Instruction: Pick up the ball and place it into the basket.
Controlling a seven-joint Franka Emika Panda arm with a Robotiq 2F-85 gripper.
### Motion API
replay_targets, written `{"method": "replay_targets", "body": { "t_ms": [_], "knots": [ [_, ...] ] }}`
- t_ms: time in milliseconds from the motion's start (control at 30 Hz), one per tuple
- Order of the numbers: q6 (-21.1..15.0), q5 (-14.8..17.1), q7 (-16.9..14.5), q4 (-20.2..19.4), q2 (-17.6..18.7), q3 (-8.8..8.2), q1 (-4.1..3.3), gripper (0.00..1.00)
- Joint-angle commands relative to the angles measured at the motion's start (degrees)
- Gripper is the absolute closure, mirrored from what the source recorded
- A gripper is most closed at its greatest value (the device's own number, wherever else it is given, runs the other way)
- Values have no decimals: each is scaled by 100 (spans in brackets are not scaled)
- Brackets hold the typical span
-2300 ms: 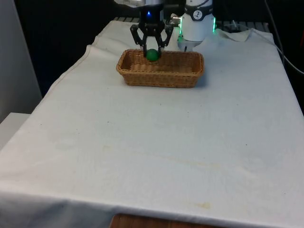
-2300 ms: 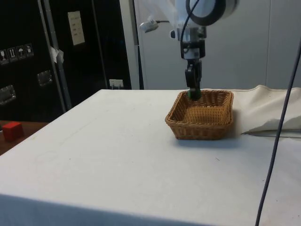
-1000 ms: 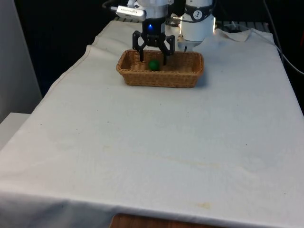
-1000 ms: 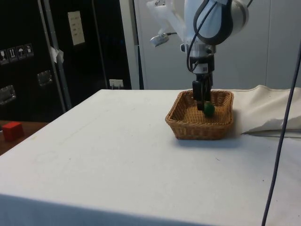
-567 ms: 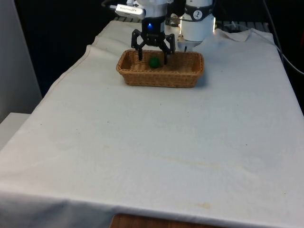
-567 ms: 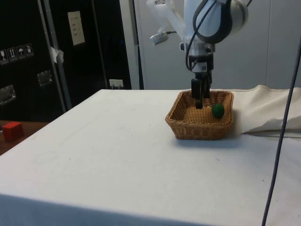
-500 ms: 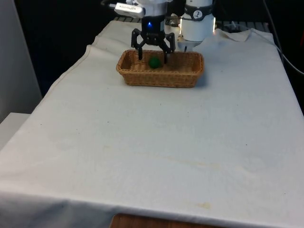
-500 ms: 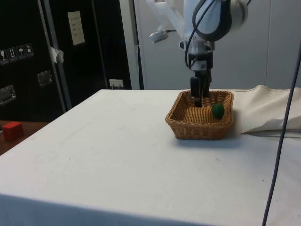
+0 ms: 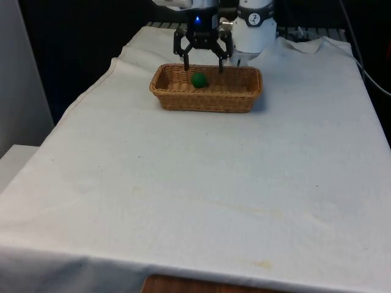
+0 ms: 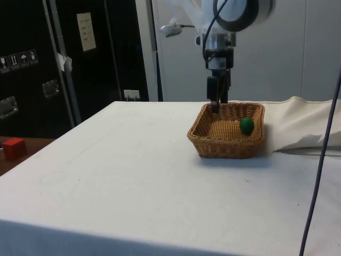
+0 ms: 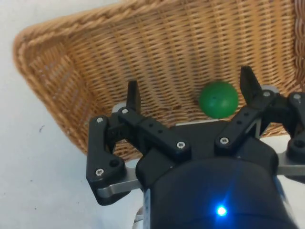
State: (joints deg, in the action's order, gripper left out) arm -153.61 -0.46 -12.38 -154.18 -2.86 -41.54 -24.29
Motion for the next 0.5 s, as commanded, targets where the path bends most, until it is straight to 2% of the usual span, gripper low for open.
{"method": "replay_targets", "body": {
  "t_ms": [0, 33, 67, 233, 267, 300, 467],
  "knots": [
    [132, -166, 115, 86, -34, 17, 23, 0],
    [40, -11, 0, 23, -29, 11, 0, 0],
    [178, -172, 115, 109, -74, 40, 17, 0],
    [435, -212, 115, 229, -275, 149, 17, 0],
    [309, -80, 0, 155, -246, 115, 0, 0],
    [481, -212, 120, 258, -309, 172, 17, 0],
    [722, -223, 120, 384, -476, 292, 23, 0]
  ]
}}
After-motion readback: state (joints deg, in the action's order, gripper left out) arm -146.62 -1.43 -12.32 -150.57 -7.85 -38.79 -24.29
